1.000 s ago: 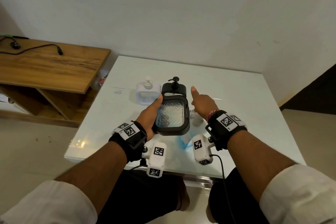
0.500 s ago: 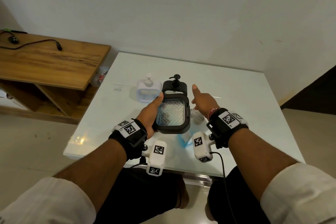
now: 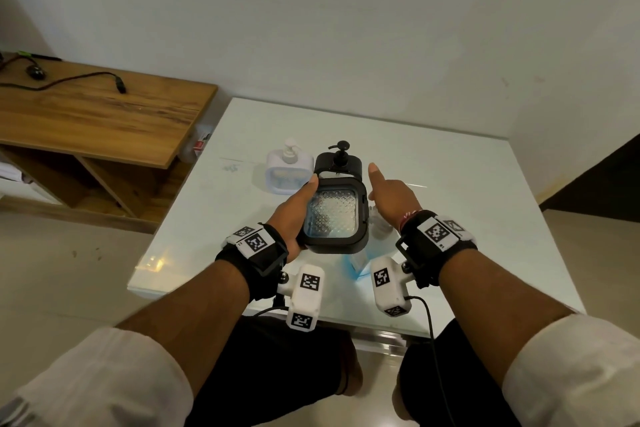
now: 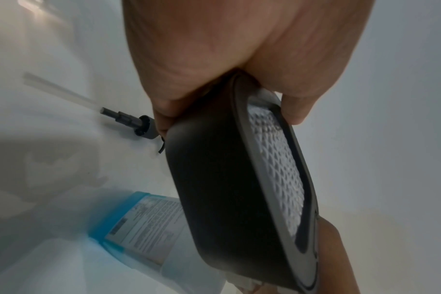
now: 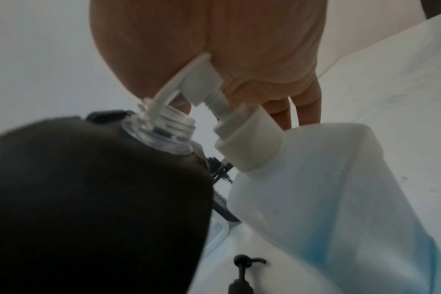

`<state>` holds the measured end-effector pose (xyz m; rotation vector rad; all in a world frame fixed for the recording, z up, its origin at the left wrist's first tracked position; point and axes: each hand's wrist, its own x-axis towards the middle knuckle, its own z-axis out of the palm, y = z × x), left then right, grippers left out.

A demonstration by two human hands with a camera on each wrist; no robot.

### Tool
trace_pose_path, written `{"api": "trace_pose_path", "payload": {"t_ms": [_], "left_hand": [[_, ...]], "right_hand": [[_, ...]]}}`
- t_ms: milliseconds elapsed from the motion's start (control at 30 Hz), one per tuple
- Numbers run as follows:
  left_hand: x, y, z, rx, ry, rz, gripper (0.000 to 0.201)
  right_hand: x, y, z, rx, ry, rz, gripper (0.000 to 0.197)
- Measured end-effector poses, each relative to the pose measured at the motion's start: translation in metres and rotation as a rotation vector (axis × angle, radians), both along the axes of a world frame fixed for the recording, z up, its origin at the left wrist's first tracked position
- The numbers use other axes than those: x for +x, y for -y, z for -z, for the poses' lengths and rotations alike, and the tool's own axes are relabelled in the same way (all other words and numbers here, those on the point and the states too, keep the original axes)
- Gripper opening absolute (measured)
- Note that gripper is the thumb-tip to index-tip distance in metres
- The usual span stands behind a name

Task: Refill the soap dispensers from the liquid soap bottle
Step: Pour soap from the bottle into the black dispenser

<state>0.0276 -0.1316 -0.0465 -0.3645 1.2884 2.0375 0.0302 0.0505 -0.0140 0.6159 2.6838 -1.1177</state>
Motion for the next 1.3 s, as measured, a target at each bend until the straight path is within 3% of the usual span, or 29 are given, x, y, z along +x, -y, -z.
{"api": "trace_pose_path", "payload": {"t_ms": [167,400,667,967,1300], "left_hand": [[0.0,0.001,-0.001,-0.002,0.004,-0.011,0.055],[0.004,-0.001,-0.004,0.018,-0.002,-0.001,0.056],[0.004,0.001,-0.004,0.016,0.014,0.001,0.055],[0.004,0.001,-0.006,0.009,0.001,0.009,0.055],[0.006,0.0,-0.008,0.025,-0.009,0.014,0.051]], "right_hand": [[-0.001,0.001,0.005,0.112,0.026,-0.046,0.073],[0.002,0.001,-0.005,0.004,-0.008,-0.035,0.071],[-0.003,-0.003,0.005,0.121,0.057,-0.044,0.071],[-0.001,-0.006,-0.007,-0.048,0.008,-0.002,0.079],[0.0,-0.003,0.002,0.014,0.041,-0.011,0.075]]}}
